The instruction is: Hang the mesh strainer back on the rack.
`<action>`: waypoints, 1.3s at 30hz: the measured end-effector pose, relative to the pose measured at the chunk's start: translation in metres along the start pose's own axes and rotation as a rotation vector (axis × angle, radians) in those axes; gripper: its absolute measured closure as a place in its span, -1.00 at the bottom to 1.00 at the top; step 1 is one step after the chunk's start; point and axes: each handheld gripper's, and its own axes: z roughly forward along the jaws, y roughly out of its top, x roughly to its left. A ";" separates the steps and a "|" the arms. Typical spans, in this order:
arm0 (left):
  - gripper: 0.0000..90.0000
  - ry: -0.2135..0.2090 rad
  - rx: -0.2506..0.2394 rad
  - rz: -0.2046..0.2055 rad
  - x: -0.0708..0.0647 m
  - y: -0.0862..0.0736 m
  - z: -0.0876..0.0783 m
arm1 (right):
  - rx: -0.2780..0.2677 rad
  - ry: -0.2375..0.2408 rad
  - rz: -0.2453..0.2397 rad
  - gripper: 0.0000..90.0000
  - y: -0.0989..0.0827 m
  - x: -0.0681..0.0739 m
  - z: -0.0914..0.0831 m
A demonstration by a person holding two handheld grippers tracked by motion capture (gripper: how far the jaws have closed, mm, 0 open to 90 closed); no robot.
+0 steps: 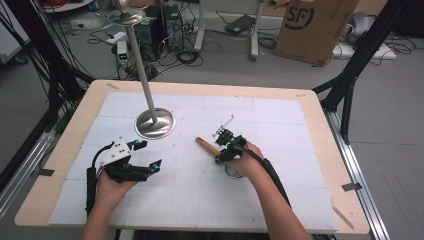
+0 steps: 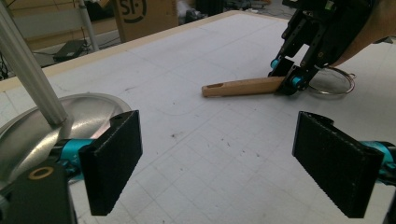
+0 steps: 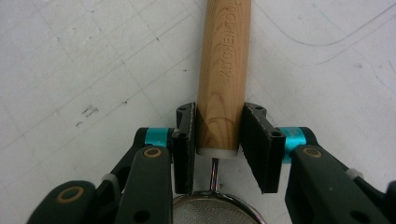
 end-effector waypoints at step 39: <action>-0.63 -0.001 -0.021 -0.007 0.001 0.002 -0.002 | -0.468 -0.010 -0.094 0.53 0.026 -0.002 -0.075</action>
